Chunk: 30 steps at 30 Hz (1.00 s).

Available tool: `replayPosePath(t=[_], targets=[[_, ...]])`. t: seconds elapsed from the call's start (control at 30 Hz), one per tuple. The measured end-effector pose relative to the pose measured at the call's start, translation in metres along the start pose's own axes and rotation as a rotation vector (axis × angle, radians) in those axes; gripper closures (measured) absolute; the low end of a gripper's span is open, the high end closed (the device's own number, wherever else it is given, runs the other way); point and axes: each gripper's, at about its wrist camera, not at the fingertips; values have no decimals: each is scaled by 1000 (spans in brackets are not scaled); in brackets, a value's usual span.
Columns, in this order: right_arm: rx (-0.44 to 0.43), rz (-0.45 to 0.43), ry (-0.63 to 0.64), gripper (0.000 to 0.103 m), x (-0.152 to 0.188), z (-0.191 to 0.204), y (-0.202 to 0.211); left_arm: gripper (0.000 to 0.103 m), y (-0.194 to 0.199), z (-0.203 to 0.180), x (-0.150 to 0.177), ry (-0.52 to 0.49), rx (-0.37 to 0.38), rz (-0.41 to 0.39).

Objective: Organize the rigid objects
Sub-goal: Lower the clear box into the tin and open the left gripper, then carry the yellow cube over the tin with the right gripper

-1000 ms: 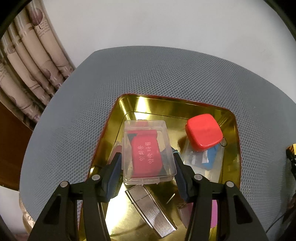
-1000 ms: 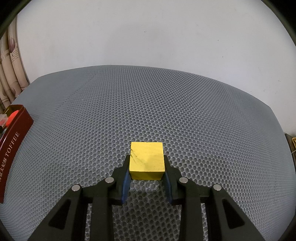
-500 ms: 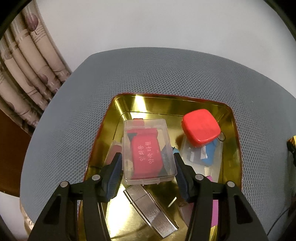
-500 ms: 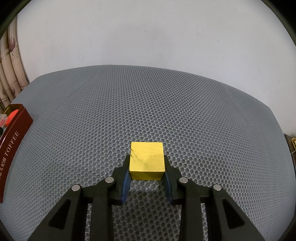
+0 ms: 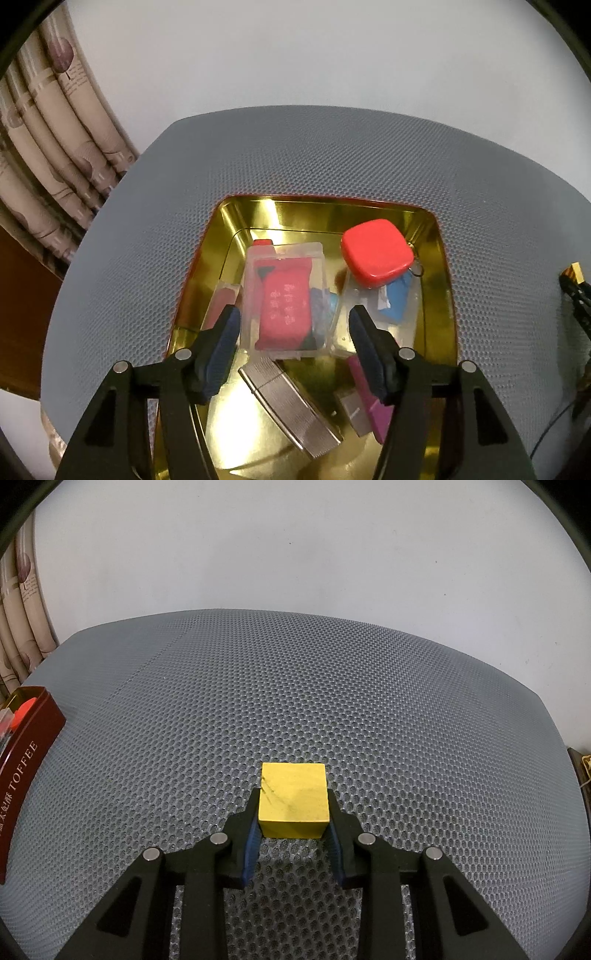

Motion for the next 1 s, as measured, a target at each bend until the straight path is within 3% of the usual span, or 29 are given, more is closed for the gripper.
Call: replayPosePath(t=[0.67, 1.0], targets=[[29, -1, 26, 72, -2, -18, -4, 35, 33, 19, 44, 77, -69, -85], [60, -3, 44, 72, -4, -39, -8, 29, 41, 36, 49, 80, -86, -109]])
Point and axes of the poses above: each gripper's, at about its wrist camera, not at the fingertips, and y roughly against the way its jaws point, z to its left, x to its underside, and after that the axes turned 2 degrees about x, right-handed
